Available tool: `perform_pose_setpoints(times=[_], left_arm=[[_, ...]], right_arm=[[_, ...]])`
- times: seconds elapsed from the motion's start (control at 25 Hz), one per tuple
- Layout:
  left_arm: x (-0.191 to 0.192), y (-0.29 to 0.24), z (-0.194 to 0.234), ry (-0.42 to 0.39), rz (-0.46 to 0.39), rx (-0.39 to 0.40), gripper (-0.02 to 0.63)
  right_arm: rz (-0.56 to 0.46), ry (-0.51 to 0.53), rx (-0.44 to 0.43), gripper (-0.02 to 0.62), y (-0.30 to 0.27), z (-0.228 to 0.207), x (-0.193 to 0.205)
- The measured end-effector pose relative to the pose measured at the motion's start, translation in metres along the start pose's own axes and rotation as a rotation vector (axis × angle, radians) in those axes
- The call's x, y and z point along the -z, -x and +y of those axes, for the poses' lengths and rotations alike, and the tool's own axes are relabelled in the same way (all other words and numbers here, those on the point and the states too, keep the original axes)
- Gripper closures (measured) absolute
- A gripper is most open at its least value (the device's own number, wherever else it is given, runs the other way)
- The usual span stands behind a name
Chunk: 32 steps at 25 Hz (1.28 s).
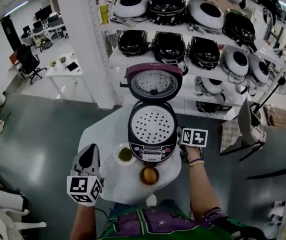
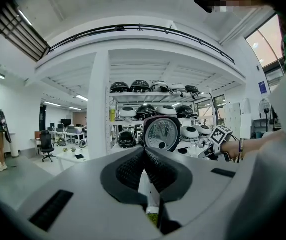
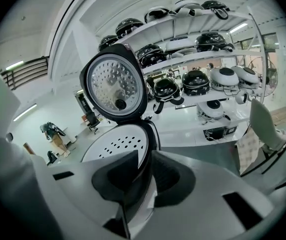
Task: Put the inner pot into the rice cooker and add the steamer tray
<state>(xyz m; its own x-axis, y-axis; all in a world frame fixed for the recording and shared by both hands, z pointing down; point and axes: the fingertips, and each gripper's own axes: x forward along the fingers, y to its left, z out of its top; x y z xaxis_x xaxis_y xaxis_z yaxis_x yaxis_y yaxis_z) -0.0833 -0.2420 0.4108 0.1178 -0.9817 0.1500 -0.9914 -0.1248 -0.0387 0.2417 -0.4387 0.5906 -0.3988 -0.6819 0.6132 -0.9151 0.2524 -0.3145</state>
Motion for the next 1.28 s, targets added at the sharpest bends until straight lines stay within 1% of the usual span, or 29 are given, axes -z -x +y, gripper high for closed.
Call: perform_pose_setpoints(times=[0.2, 0.4, 0.52, 0.64, 0.8, 0.92, 1.16, 1.28], left_arm=[[-0.003, 0.011, 0.011, -0.009, -0.009, 0.034, 0.584], [-0.014, 0.029, 0.028, 0.012, -0.02, 0.058, 0.584], [-0.013, 0.043, 0.041, 0.024, -0.027, 0.062, 0.584], [-0.012, 0.057, 0.05, 0.04, -0.027, 0.076, 0.584], [-0.012, 0.074, 0.062, 0.051, -0.023, 0.094, 0.584], [-0.007, 0.09, 0.069, 0.058, -0.013, 0.111, 0.584], [-0.002, 0.127, 0.084, 0.053, -0.015, 0.131, 0.584], [0.001, 0.142, 0.093, 0.059, -0.015, 0.139, 0.584]], right_arm=[[-0.014, 0.014, 0.004, 0.503, 0.024, 0.017, 0.012], [-0.063, 0.031, 0.014, 0.503, 0.058, 0.038, 0.013], [-0.088, 0.04, 0.025, 0.503, 0.075, 0.05, 0.018], [-0.132, 0.049, 0.06, 0.503, 0.093, 0.061, 0.021], [-0.203, 0.049, 0.067, 0.505, 0.115, 0.08, 0.033], [-0.264, 0.069, 0.091, 0.505, 0.136, 0.094, 0.042], [-0.335, 0.108, 0.143, 0.508, 0.18, 0.12, 0.068], [-0.388, 0.102, 0.144, 0.512, 0.204, 0.138, 0.082]])
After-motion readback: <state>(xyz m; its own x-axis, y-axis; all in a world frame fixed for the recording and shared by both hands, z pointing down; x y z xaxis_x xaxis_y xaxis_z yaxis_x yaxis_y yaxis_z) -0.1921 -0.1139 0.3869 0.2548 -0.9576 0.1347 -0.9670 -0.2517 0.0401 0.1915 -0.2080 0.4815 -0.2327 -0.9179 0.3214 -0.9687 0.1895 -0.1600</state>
